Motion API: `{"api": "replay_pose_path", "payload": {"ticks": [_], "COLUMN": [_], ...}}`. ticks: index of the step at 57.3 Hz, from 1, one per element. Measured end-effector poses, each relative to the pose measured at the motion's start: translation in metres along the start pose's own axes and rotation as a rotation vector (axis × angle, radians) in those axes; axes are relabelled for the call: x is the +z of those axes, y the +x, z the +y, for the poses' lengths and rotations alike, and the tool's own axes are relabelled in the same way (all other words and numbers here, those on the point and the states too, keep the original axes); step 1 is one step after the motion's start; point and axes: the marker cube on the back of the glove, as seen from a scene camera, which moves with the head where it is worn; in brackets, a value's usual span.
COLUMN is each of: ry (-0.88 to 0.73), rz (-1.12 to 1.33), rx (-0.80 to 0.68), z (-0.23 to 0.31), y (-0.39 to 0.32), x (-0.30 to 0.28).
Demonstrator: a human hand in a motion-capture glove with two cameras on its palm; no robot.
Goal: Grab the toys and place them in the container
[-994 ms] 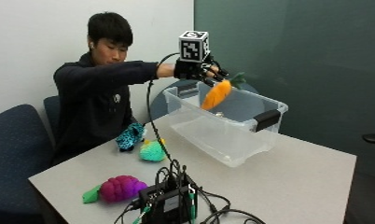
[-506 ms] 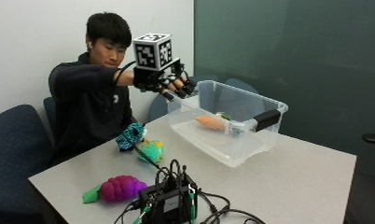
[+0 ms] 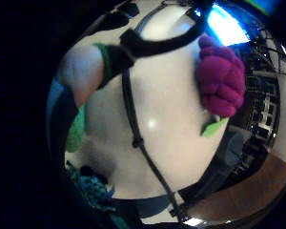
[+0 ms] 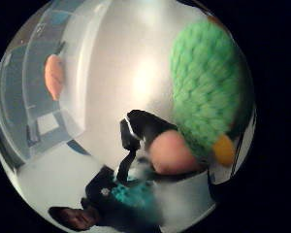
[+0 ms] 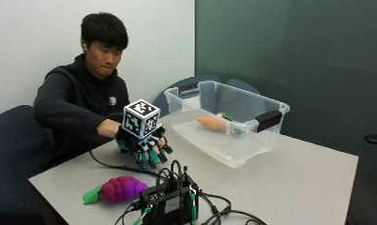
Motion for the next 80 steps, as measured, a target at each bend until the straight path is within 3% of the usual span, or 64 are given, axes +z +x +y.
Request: {"api": "replay_pose_path", "payload": {"ticks": [20, 32, 39, 50, 56, 61, 70, 76, 80], "ry": [0.259, 0.501, 0.622, 0.532, 0.502, 0.398, 0.227, 0.291, 0.331], "rz": [-0.037, -0.131, -0.195, -0.476, -0.365, -0.422, -0.331, -0.245, -0.245], "rx": [-0.142, -0.219, -0.28, -0.304, -0.347, -0.253, -0.202, -0.261, -0.233], "z": [-0.012, -0.009, 0.001, -0.035, -0.029, -0.062, -0.071, -0.049, -0.048], "y": [-0.024, -0.056, -0.108, -0.151, -0.217, -0.191, -0.19, -0.197, -0.162], "x": [-0.018, -0.151, -0.235, -0.299, -0.272, -0.278, -0.258, -0.246, -0.253]}}
